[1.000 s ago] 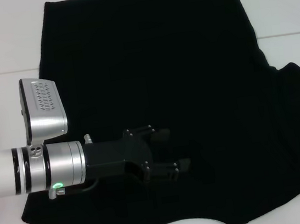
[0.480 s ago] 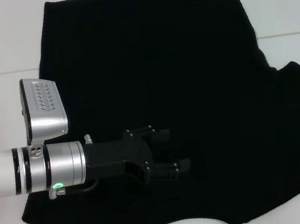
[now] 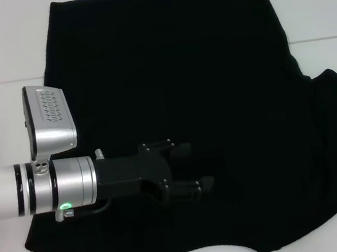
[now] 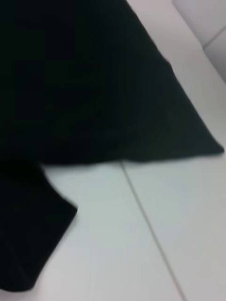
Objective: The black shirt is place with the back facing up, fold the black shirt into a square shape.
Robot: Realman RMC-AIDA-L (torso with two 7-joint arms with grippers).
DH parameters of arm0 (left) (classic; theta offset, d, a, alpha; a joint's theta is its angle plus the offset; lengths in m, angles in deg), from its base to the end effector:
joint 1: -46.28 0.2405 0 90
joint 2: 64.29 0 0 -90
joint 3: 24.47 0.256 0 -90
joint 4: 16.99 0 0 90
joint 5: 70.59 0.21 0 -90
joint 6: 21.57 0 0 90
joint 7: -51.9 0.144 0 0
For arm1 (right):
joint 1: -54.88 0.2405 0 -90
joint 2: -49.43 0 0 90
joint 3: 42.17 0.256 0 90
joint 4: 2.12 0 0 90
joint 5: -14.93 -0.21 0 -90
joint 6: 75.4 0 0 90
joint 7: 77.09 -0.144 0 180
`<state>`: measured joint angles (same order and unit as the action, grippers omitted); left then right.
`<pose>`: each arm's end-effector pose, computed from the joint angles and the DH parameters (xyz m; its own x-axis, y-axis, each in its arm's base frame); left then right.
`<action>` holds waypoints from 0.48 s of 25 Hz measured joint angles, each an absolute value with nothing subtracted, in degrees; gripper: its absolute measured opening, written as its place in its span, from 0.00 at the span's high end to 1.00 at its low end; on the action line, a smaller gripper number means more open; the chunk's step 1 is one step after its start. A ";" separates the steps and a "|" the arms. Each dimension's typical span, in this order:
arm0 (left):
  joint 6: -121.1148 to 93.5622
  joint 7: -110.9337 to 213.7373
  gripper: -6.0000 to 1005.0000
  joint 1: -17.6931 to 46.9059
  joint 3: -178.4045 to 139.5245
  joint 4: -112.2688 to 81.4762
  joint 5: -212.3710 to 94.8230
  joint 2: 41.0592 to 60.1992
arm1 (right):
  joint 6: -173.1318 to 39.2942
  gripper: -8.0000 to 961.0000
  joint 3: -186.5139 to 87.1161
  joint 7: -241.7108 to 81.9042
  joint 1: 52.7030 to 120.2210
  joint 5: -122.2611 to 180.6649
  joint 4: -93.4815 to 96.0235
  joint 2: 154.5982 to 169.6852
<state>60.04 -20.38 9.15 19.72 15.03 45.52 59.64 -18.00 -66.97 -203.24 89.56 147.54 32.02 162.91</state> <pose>-0.2188 0.3413 -0.0630 0.8590 0.2425 0.4510 0.3248 -0.9389 -0.1137 0.3545 0.3915 0.0687 0.1812 -0.7039 -0.6868 -0.9700 -0.0126 -0.2429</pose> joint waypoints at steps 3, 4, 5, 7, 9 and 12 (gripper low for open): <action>59.79 -20.51 0.13 9.14 19.61 15.14 45.62 59.64 | -17.47 0.94 -67.37 -202.88 91.30 147.51 31.99 163.47; 59.75 -20.51 0.13 9.16 19.57 15.15 45.65 59.64 | -17.09 0.94 -67.50 -202.45 91.87 147.51 31.98 163.76; 59.73 -20.52 0.13 9.18 19.53 15.16 45.68 59.64 | -16.70 0.93 -67.65 -201.88 92.45 147.51 31.98 164.00; 59.68 -20.52 0.13 9.19 19.52 15.17 45.74 59.64 | -15.34 0.93 -68.31 -200.51 93.62 147.49 31.97 164.49; 59.68 -20.52 0.13 9.19 19.51 15.18 45.76 59.64 | -13.40 0.93 -69.81 -199.63 94.76 147.47 31.98 164.91; 59.68 -20.52 0.13 9.19 19.50 15.15 45.68 59.64 | -10.99 0.93 -72.30 -199.53 95.96 147.47 32.12 165.50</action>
